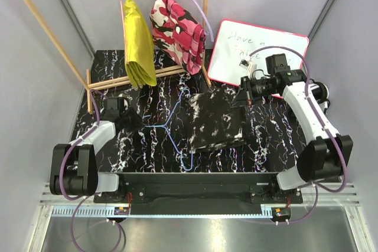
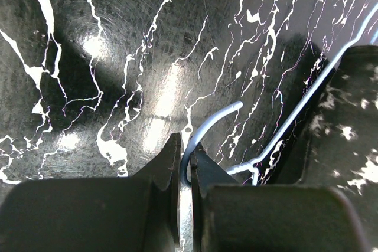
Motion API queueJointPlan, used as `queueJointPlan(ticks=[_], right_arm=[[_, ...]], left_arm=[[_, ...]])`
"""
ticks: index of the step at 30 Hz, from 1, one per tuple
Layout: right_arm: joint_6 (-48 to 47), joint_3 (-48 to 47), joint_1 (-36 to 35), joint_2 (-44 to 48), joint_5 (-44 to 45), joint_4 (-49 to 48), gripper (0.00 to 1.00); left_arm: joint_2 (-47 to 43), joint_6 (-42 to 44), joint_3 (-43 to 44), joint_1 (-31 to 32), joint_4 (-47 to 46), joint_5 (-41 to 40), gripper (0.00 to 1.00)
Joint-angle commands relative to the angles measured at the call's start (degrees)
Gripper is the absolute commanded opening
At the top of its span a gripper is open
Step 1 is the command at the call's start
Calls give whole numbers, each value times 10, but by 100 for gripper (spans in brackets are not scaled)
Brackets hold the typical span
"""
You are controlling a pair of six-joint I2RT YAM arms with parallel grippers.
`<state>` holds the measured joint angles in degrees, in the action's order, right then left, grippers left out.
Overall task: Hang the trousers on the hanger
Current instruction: Place trousers on hanger
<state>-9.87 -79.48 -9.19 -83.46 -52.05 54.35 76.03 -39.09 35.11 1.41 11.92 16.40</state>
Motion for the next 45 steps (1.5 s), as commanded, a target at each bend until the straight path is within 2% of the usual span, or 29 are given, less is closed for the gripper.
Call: queueJointPlan(ticks=[1, 5, 10, 13, 14, 15, 16, 19, 20, 21, 25, 29, 35, 38, 42, 45], right_arm=[[-81, -4, 37, -76, 94, 14, 0], [-146, 8, 52, -144, 167, 6, 0], [-162, 19, 52, -216, 229, -36, 1], [-179, 37, 52, -231, 284, -53, 5], [-183, 43, 53, -231, 301, -56, 8], [-185, 55, 52, -214, 330, -51, 28], [-190, 58, 53, -202, 332, -50, 35], [-193, 46, 51, -135, 304, -42, 45], [-192, 39, 52, -104, 275, -36, 45], [-190, 32, 43, -92, 265, -30, 51], [-193, 8, -11, -61, 242, -18, 62], [-208, 42, -82, -96, 270, -13, 63], [-257, 121, -85, -183, 345, -68, 61], [-279, 151, -79, -194, 370, -87, 60], [-258, 139, -78, -158, 359, -71, 61], [-213, 101, -77, -86, 292, -54, 66]], left_arm=[[-3, 43, 5, -2, -2, -44, 0], [-4, 49, 10, -2, 2, -38, 0], [-4, 58, 15, -2, 11, -30, 0], [-10, 63, 18, -2, 20, -28, 0], [-12, 64, 19, -2, 21, -28, 0], [-26, 66, 16, -2, 29, -23, 0], [-32, 65, 11, -2, 32, -22, 0], [-46, 60, 2, -1, 32, -8, 0], [-46, 61, 2, -1, 32, -5, 0], [-46, 61, 3, -1, 32, -5, 0], [-44, 63, 8, -1, 35, 3, 0], [-41, 67, 14, -1, 42, 8, 0], [-71, 61, 11, -2, 58, 22, 0], [-92, 63, 19, -2, 83, 32, 0], [-128, 88, 56, 2, 133, 45, 0], [-157, 110, 86, 10, 170, 57, 0]])
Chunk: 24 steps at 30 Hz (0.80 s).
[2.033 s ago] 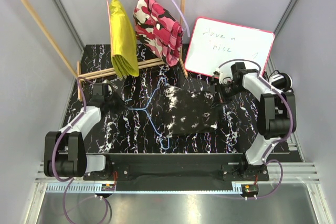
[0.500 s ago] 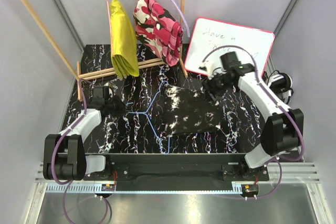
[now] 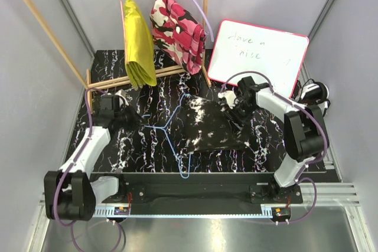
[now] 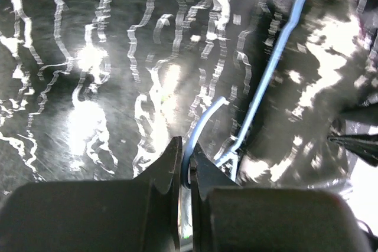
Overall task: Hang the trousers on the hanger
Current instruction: Place trousers on hanger, then pass the hanger from the left arm to the right
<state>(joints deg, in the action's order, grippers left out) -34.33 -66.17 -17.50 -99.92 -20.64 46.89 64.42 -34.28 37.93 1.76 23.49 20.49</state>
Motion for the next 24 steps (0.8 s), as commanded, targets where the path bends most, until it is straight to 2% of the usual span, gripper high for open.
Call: queueJointPlan(ticks=[1, 2, 6, 8, 12, 14, 17, 24], right_arm=[[45, -43, 5, 117, -64, 23, 68], [65, -53, 6, 135, -83, 22, 69], [88, -91, 2, 210, -162, -19, 86], [64, -98, -3, 241, -170, -55, 87], [33, -96, -28, 286, -181, -143, 91], [12, -99, -46, 298, -178, -179, 95], [-25, -106, -93, 313, -167, -195, 96], [-130, -88, -220, 340, -49, -224, 96]], left_arm=[[-53, 67, 66, 16, 63, 21, 0], [-58, 72, 85, 20, 70, 25, 0], [-88, 100, 148, 66, 112, 36, 0], [-94, 108, 197, 89, 125, 36, 0], [-98, 133, 289, 183, 139, 39, 0], [-91, 137, 346, 207, 140, 47, 0], [-67, 149, 417, 242, 145, 79, 0], [4, 145, 551, 299, 162, 140, 0]])
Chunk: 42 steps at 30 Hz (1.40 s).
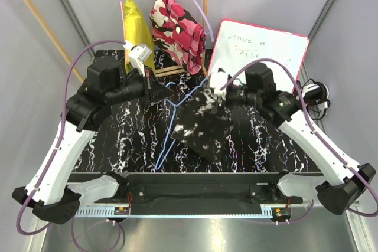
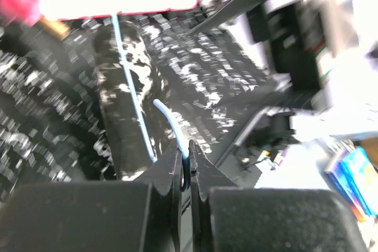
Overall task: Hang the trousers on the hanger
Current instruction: Pass the hanger from the left arm to the right
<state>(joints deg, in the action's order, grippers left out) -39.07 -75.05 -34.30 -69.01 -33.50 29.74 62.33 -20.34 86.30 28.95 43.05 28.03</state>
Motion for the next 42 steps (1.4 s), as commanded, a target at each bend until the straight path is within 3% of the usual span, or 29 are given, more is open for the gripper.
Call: queueJointPlan(ticks=[1, 8, 14, 15, 16, 18, 22, 23, 24, 25, 28, 31, 33, 36, 42], right_arm=[[-102, 7, -67, 34, 98, -82, 95], [-183, 26, -159, 30, 202, -128, 88], [-211, 24, -193, 8, 232, -117, 70], [-210, 20, -194, 3, 235, -116, 66], [-210, 14, -195, -1, 238, -115, 55], [-217, 10, -196, -8, 251, -115, 45], [-210, -13, -197, -16, 259, -115, 5], [-202, -21, -197, -21, 261, -115, 0], [-192, -30, -197, -23, 262, -115, 0], [-175, -47, -198, -24, 260, -115, 0], [-161, -69, -204, -28, 256, -114, 0], [-146, -93, -215, -31, 259, -108, 0], [-149, -106, -225, -39, 251, -87, 0], [-175, -121, -246, -46, 248, -74, 0], [-238, -137, -292, -70, 273, -67, 0]], left_arm=[[30, 3, 84, 32, -32, 66, 0], [69, -30, 143, 58, -32, 99, 0], [75, -38, 178, 58, -34, 111, 0], [73, -35, 179, 58, -33, 114, 0], [69, -31, 180, 58, -33, 113, 0], [54, -23, 178, 58, -33, 112, 0], [0, 3, 146, 54, -31, 89, 1], [-12, 7, 135, 44, -31, 84, 7], [-25, 14, 107, 34, -30, 85, 16], [-40, 24, 90, 26, -26, 87, 38], [-123, 120, 21, 9, -3, 84, 60], [-174, 165, -32, 8, 25, 22, 71], [-185, 180, -47, 8, 38, 10, 75], [-170, 199, -33, 8, 70, 64, 79], [-87, 230, 19, 9, 152, 117, 72]])
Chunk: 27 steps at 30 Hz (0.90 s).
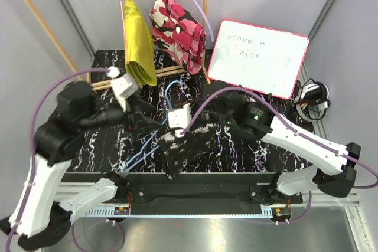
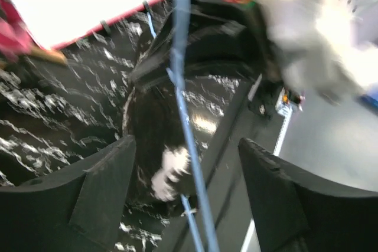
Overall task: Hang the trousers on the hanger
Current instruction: Pass the hanger from the left arm to the right, then pass the hanger from the right arm to the left
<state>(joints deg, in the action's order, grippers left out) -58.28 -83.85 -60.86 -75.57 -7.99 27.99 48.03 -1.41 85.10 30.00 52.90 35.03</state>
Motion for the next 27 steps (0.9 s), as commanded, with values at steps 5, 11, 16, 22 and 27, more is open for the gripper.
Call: queueJointPlan(ticks=[5, 11, 16, 22, 27], right_arm=[[-100, -35, -71, -12, 76, -91, 0], [-121, -11, -87, -12, 119, -155, 0], [-121, -4, -88, -9, 121, -161, 0], [-87, 10, -87, 5, 161, -162, 78], [-59, 41, -84, 38, 194, -162, 100]], left_arm=[[88, 73, 8, 11, 129, 106, 58], [54, 16, -90, 11, 93, 218, 50], [8, -119, -154, -12, -33, 254, 10], [-44, -181, -130, -118, -86, 248, 0], [-129, -238, -131, -190, -54, 232, 0]])
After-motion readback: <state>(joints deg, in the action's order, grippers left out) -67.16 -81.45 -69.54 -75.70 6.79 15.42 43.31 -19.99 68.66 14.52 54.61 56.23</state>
